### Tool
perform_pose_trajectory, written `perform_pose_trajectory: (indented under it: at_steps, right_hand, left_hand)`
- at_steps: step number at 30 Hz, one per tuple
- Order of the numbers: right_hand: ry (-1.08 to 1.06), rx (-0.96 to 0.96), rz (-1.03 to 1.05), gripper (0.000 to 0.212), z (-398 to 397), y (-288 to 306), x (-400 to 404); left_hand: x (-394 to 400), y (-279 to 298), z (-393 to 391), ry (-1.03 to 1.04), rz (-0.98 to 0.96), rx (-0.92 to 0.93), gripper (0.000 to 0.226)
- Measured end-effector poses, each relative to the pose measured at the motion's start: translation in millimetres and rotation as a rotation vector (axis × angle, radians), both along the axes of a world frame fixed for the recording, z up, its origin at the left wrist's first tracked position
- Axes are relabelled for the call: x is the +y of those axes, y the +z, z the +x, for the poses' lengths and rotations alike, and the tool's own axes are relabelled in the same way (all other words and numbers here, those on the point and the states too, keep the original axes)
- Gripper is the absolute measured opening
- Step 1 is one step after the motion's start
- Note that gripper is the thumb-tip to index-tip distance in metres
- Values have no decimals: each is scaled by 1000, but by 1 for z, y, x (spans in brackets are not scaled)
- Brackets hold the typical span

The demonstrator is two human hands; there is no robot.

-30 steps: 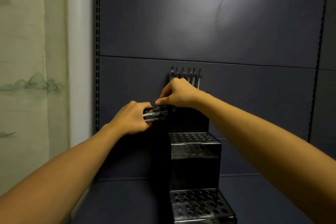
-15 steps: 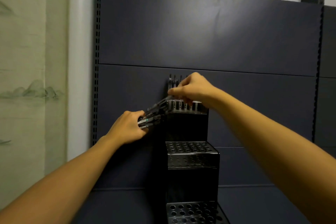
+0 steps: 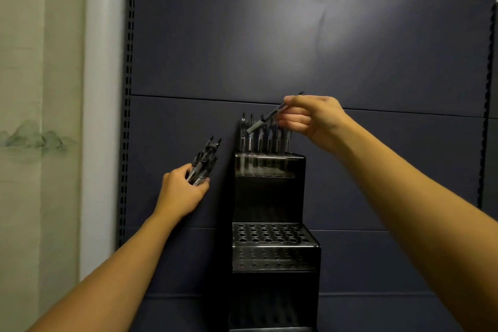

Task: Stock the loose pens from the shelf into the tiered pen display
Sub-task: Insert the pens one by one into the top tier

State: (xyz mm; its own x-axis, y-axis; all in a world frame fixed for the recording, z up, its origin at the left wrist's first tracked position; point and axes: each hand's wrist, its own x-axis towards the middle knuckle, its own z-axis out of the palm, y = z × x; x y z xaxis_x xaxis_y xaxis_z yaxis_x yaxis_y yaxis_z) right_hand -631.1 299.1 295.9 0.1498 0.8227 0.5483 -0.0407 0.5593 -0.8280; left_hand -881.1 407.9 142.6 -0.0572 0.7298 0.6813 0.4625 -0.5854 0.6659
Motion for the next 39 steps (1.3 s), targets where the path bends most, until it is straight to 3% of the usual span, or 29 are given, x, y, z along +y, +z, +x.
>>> perform_pose_trajectory:
  at_steps: [7, 13, 18, 30, 39]
  right_hand:
    - [-154, 5, 141, 25, 17, 7, 32]
    - [-336, -238, 201, 16, 8, 16, 48]
    - [-331, -394, 183, 11, -6, 17, 57]
    - [-291, -421, 129, 6, -22, 15, 64]
    - [-337, -536, 124, 19, -26, 23, 67]
  left_hand:
    - [7, 7, 7, -2, -73, -71, 16]
    - [3, 10, 9, -177, -176, -128, 22]
    - [2, -5, 16, -357, -235, -195, 23]
    - [0, -1, 19, -415, -176, -184, 20]
    - [5, -3, 14, -399, -193, -245, 21]
